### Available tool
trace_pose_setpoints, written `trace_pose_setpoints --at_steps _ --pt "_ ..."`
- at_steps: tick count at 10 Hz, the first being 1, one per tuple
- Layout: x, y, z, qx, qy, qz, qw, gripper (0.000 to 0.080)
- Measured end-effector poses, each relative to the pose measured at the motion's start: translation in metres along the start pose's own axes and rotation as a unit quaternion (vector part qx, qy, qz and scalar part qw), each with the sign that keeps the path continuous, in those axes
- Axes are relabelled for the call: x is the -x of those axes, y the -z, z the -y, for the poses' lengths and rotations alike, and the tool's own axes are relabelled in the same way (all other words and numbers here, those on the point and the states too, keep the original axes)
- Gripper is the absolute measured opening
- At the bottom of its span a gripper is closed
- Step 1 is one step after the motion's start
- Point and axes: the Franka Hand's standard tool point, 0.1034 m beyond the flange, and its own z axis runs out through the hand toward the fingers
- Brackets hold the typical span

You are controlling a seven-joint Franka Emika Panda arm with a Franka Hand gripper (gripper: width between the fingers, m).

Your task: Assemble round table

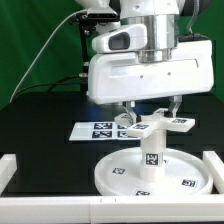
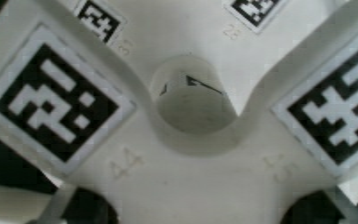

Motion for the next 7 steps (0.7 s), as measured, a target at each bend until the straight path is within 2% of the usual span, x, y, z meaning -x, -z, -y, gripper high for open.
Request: trace_pose_setpoints --at_steps 3,7 --pt "0.0001 0.0001 -0.0024 -0.013 -0.159 0.0 0.987 0.0442" --pt "0.0003 0.0006 -0.0028 -0.014 -0.229 0.002 0.973 0.0442"
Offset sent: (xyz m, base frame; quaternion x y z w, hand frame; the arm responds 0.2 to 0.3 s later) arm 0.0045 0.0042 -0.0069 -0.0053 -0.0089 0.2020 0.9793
